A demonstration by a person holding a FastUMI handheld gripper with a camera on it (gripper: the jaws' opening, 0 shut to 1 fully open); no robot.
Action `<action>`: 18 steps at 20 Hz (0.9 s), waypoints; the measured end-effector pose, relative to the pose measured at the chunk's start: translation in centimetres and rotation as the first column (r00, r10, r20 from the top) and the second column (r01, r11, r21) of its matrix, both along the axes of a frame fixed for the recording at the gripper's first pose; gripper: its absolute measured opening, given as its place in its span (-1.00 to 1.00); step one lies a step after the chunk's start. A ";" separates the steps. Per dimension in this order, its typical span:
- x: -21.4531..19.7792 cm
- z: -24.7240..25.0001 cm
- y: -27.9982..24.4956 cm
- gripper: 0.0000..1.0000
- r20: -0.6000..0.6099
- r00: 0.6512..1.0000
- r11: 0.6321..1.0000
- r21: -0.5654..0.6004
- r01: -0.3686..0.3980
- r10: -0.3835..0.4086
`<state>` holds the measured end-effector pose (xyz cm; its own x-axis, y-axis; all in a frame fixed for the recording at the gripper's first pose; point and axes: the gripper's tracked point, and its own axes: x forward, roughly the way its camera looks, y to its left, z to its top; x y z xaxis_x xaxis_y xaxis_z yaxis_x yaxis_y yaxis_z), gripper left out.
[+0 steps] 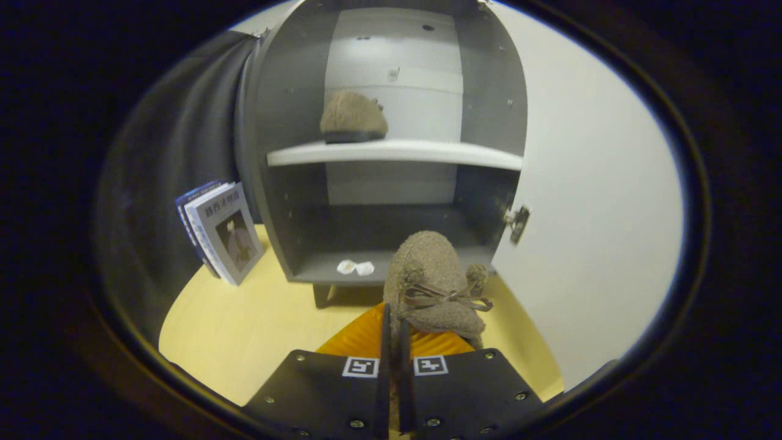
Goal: Open the shoe cabinet door, grab the shoes and put them into the shoe cabinet, then close the shoe cabinet door.
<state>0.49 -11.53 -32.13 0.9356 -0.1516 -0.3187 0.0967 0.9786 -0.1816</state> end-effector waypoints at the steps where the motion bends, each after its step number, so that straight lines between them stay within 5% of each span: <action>1: 0.4 1.9 -0.2 -0.86 0.032 0.999 1.000 -0.007 0.003 -0.002; 18: 13.5 19.7 -0.8 -0.87 0.286 0.957 0.994 -0.112 -0.015 0.046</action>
<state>13.95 -12.33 -12.46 0.9899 -0.1402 -0.0192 0.1308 0.9580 -0.2551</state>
